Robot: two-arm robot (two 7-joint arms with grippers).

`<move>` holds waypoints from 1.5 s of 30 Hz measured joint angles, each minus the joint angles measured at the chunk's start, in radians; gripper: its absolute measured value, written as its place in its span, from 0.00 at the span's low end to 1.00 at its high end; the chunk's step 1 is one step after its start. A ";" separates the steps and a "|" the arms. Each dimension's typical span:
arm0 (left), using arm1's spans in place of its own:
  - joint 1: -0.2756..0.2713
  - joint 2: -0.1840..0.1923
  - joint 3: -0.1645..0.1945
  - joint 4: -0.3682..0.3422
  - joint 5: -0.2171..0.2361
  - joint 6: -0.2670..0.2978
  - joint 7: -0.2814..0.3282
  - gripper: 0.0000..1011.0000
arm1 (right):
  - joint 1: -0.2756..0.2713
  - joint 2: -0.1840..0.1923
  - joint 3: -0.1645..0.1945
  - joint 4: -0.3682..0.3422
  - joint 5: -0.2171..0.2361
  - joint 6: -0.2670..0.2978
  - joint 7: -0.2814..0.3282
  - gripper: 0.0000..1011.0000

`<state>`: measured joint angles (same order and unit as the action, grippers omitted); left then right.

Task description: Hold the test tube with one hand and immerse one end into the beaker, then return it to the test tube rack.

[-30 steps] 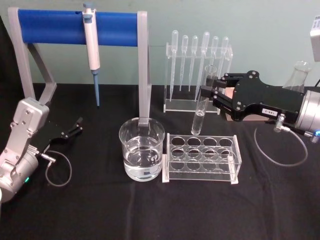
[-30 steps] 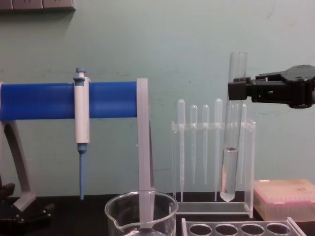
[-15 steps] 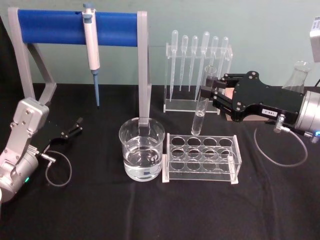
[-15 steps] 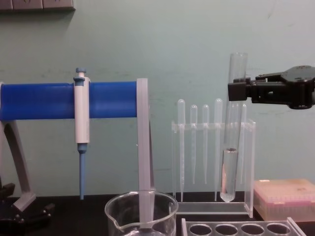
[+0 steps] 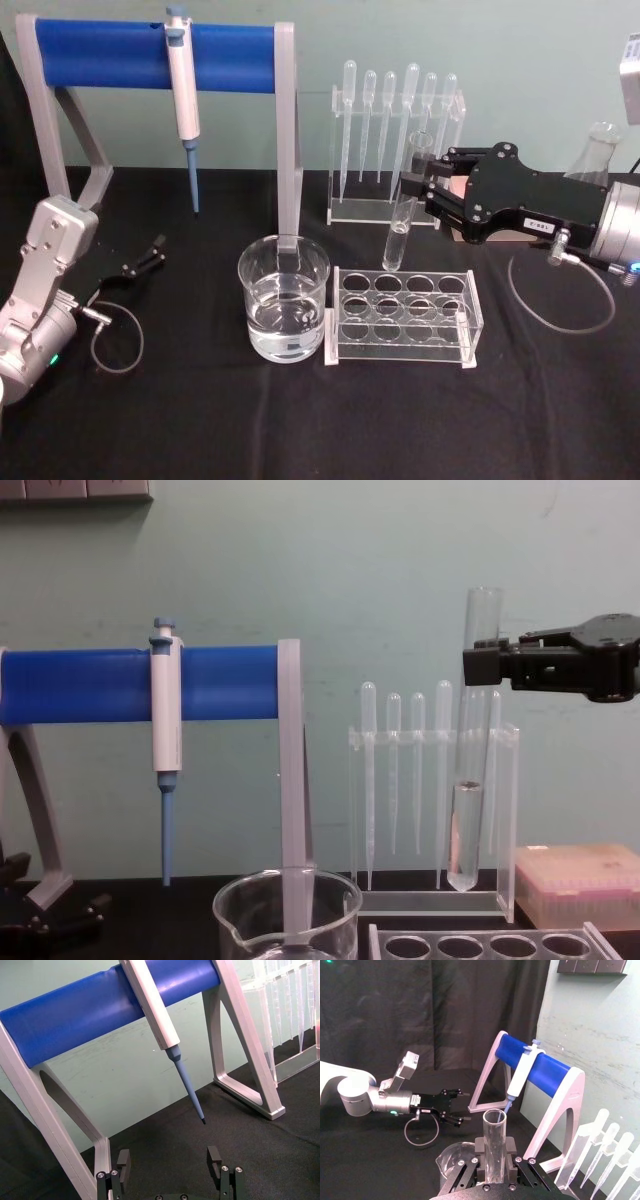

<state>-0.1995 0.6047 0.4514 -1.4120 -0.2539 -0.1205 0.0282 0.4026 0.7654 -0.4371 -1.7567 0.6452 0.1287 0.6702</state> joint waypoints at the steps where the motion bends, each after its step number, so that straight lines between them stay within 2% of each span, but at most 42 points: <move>1: 0.000 0.000 0.000 0.000 0.000 0.000 0.000 0.99 | 0.000 0.000 0.000 0.000 0.000 0.000 0.000 0.23; 45: 0.000 0.000 0.000 0.000 0.000 0.000 0.000 0.99 | 0.000 0.000 0.000 0.000 0.000 0.000 0.000 0.23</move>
<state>-0.1995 0.6047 0.4514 -1.4120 -0.2539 -0.1205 0.0283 0.4026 0.7655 -0.4372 -1.7567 0.6454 0.1288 0.6702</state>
